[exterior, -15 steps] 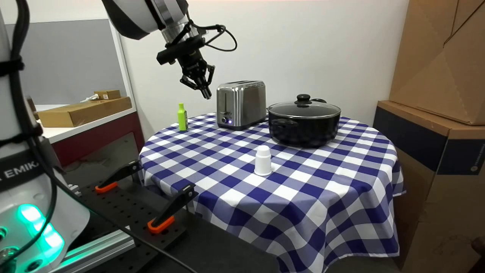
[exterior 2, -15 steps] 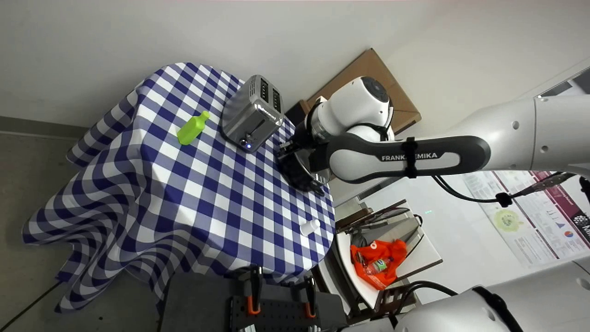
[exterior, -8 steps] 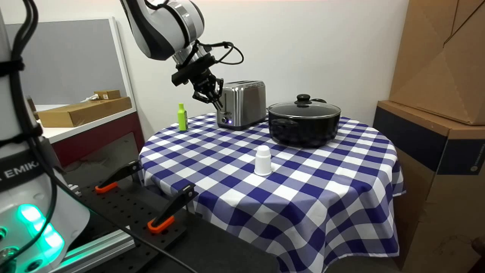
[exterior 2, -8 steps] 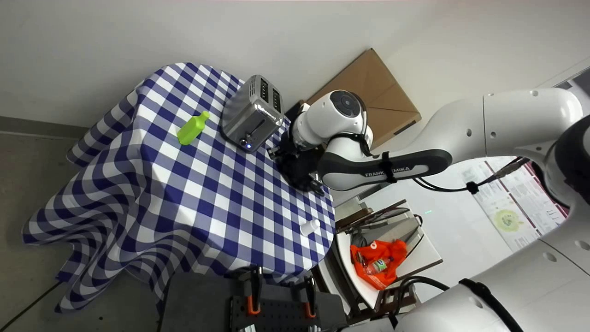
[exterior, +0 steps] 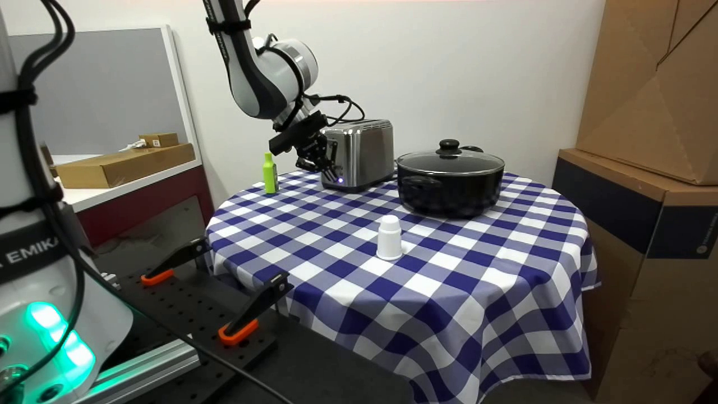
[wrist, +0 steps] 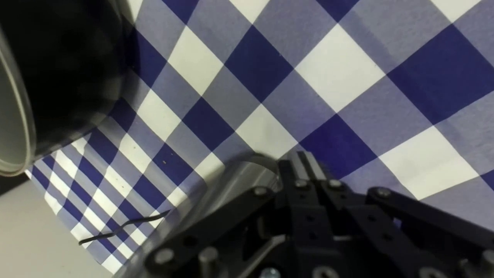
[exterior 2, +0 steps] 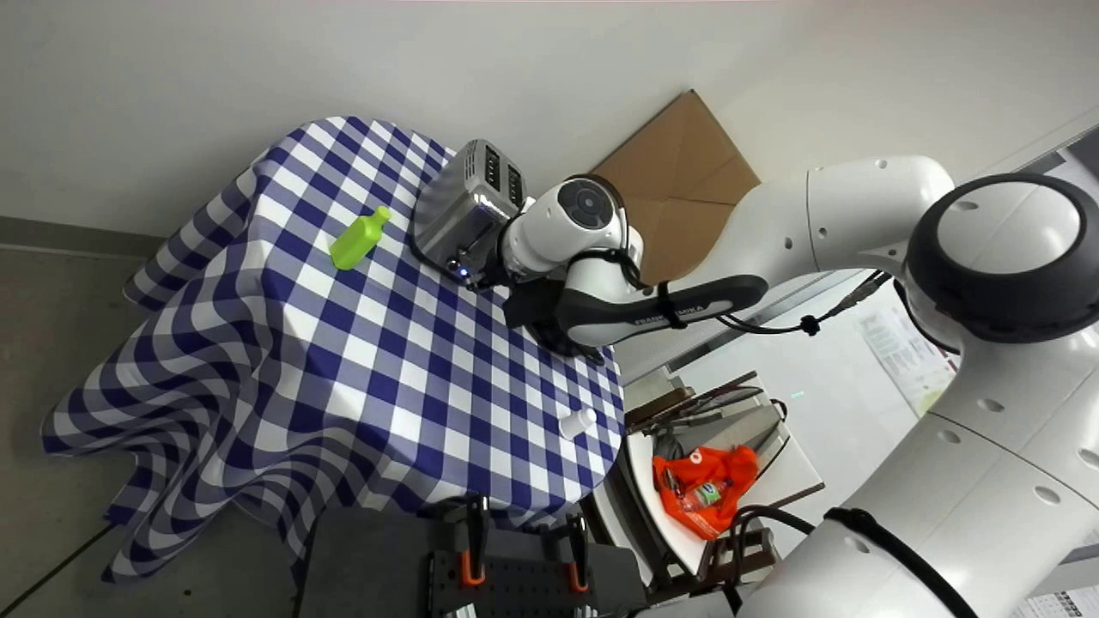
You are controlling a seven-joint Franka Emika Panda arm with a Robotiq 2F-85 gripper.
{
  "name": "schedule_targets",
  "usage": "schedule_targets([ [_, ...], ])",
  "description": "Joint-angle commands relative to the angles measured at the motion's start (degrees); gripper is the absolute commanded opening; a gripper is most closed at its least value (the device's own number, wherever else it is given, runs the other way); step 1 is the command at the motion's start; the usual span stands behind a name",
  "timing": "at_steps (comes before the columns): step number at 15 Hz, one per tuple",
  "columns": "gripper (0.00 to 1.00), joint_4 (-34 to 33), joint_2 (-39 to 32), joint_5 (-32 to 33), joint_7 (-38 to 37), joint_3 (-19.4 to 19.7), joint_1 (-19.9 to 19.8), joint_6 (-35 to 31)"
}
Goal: Turn off the switch of the toaster
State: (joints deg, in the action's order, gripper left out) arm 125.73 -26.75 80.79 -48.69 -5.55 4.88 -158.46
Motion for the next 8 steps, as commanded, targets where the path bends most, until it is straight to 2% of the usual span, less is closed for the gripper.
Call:
schedule_targets([
  [1, 0.0, -5.33, -5.18, 3.9, -3.7, 0.47, 0.99, -1.36],
  [8, 0.0, -8.48, -7.11, 8.22, -7.65, 0.11, 1.57, -2.47],
])
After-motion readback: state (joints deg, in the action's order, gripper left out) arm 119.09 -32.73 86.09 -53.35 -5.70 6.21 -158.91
